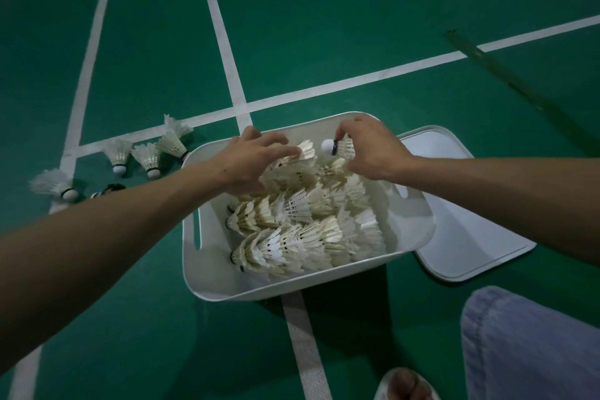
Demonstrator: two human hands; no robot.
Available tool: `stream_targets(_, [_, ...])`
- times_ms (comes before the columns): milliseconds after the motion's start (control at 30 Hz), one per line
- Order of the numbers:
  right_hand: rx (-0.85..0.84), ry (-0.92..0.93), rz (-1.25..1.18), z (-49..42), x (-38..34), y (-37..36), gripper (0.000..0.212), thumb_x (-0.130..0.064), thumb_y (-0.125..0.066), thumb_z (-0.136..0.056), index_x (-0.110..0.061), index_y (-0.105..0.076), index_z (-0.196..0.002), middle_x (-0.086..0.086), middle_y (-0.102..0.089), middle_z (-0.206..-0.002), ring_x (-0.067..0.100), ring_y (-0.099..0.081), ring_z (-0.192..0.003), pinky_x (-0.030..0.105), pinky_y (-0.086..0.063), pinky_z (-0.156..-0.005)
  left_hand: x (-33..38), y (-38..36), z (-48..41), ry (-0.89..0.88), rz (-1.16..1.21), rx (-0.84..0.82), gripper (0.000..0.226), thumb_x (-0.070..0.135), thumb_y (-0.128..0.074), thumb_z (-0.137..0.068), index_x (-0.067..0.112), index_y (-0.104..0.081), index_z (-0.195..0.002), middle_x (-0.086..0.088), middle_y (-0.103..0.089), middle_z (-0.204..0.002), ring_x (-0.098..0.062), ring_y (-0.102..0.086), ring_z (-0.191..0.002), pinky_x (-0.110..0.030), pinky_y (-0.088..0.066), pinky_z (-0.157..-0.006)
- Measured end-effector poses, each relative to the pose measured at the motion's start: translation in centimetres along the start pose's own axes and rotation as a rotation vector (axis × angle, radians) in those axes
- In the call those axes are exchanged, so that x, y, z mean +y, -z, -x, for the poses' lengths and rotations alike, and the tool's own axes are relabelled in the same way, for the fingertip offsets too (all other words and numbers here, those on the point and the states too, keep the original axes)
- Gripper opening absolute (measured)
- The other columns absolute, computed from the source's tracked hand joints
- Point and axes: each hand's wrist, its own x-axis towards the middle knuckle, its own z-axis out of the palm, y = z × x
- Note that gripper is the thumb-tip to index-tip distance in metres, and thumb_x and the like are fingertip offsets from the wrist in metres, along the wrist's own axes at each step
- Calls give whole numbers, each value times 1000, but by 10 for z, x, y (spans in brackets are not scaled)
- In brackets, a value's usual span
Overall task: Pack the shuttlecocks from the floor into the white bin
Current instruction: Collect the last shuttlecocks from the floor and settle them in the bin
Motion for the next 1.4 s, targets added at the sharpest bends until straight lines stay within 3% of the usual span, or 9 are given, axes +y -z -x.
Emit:
stream_targets(267, [40,107,141,-8,-6,-7,30,-10,-65,-87,-24,-66,-113,2,-62,-106,22,-52,-104,36,-44,-94,-9,-3,-3,-24,-17,-15,85,34,-70,-82,43,-16,-147,10,-32,-151,-22,-28,-124,-29,-32,-92])
stream_targets(400, [21,163,146,-9,-14,-13,34,-9,-58,-92,-25,-63,-121,2,-62,-118,22,-56,-106,34,-45,-91,-10,-5,-6,-49,13,-24,82,31,-68,-84,43,-18,-147,8,-35,-151,-21,-30,-122,-30,-31,-94])
stream_targets(567, [-40,91,-119,-13,-22,-18,55,4,-65,-83,-21,-50,-130,4,-53,-132,17,-48,-118,22,-36,-92,-10,-4,-4,-43,31,-32,81,29,-67,-85,43,-18,-147,8,-33,-152,-22,-30,-124,-29,-30,-94])
stream_targets(700, [-75,-33,-383,-14,-20,-21,68,12,-68,-73,-24,-49,-127,-1,-48,-128,10,-45,-111,4,-36,-68,-5,-3,-4,-58,40,-75,80,30,-65,-86,39,-16,-148,4,-32,-153,-22,-32,-130,-31,-27,-103])
stream_targets(800, [-119,-74,-565,-12,-18,-19,74,14,-71,-68,-24,-49,-128,-2,-47,-127,9,-53,-97,10,-49,-56,-5,-1,-5,-69,43,-72,80,29,-66,-86,36,-17,-149,1,-34,-152,-21,-34,-132,-32,-22,-108])
stream_targets(900, [-96,-77,-582,-10,-12,-18,68,10,-73,-69,-23,-52,-124,-2,-48,-123,13,-52,-102,11,-45,-63,-6,0,-4,-62,63,-72,80,24,-66,-86,37,-18,-149,1,-34,-152,-22,-33,-133,-33,-23,-108])
stream_targets(1033, [-64,-134,-666,-9,-1,-18,64,21,-64,-71,-25,-56,-114,0,-51,-120,10,-53,-88,12,-44,-48,-7,-1,-3,-48,66,-78,82,21,-66,-86,39,-16,-149,2,-32,-152,-23,-32,-134,-34,-25,-108])
stream_targets(1167, [-88,-121,-775,-11,0,-19,59,19,-70,-71,-20,-57,-115,3,-54,-117,11,-56,-91,14,-51,-58,-2,3,-3,-47,75,-88,80,21,-65,-87,37,-17,-149,1,-32,-152,-23,-32,-133,-34,-26,-106])
stream_targets(1400, [-105,53,-154,-20,3,-25,43,-21,-78,-78,-18,-60,-116,0,-58,-124,10,-46,-104,21,-35,-88,-3,0,-4,-38,52,-95,80,20,-64,-87,38,-16,-149,2,-33,-152,-23,-34,-130,-34,-30,-104])
